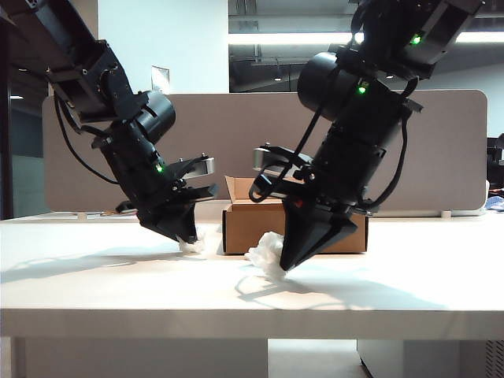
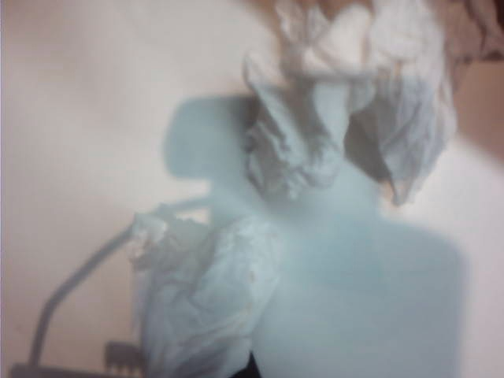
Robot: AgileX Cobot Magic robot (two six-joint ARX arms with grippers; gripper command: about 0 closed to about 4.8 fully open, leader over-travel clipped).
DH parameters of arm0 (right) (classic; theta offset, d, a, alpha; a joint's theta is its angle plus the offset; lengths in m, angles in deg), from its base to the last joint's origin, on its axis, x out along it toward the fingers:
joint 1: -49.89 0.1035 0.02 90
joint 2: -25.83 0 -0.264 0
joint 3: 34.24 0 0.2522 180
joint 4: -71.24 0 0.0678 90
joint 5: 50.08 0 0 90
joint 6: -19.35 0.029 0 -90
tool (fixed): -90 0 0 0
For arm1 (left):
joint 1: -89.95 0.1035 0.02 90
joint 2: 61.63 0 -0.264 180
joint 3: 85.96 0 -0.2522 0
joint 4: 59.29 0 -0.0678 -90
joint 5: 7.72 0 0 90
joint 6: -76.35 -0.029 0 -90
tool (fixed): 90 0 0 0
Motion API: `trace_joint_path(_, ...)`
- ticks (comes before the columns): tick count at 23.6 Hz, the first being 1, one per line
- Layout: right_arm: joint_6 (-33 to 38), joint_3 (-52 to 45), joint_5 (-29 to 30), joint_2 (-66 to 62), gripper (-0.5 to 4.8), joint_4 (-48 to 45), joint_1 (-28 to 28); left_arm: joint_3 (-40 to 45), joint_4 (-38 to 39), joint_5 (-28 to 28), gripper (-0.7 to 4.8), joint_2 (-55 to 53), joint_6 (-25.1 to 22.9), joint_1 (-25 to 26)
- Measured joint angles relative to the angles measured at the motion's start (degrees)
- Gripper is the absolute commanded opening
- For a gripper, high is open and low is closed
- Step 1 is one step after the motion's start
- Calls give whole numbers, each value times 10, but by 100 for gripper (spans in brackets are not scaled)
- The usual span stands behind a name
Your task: Pick up all the paper balls on the table and put them in the paper box.
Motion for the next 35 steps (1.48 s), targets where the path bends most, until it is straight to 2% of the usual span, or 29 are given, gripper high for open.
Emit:
trace_joint_path(3,0,26,0,2,-1,5,0,-9,13,26,-6,27,-4,0)
trace_joint_path(6,-17,77,0,16,-1,2,-1,-42,-7,23,-6,59,-3,0)
trace_joint_path(11,-56,136,-71,17,-1,2,-10,-57,-55,-77,-6,59,-3,-11)
trace_joint_path(13,-77,160,-111,17,-1,-7,-32,-56,-74,-77,-6,58,-3,-30)
trace_joint_path(17,-80,162,-120,17,-1,-54,-75,-56,-134,-71,-4,32,-3,-54)
trace_joint_path(18,-80,162,-121,16,0,-62,-81,-56,-140,-68,8,21,-3,-58)
trace_joint_path(19,-80,162,-120,14,5,-66,-87,-56,-148,-67,62,14,-3,-59)
trace_joint_path(20,-80,162,-120,10,33,-72,-94,-56,-158,-67,121,5,-3,-61)
trace_joint_path(21,-80,162,-117,6,66,-74,-99,-56,-166,-66,146,0,-3,-62)
trace_joint_path(22,-80,162,-115,1,155,-75,-102,-56,-171,-66,195,-3,-3,-63)
trace_joint_path(24,-79,162,-114,-23,251,-75,-110,-56,-176,-66,198,-10,-3,-62)
trace_joint_path(29,-79,161,-100,-37,393,-61,-108,-56,-153,-66,200,9,-3,-62)
trace_joint_path(30,-79,161,-100,-36,439,-60,-108,-56,-148,-66,222,14,-3,-62)
trace_joint_path(32,-79,161,-99,-32,479,-53,-108,-56,-121,-66,246,34,-3,-62)
trace_joint_path(35,-77,162,-99,-25,479,-33,-109,-56,-35,-65,246,68,0,-62)
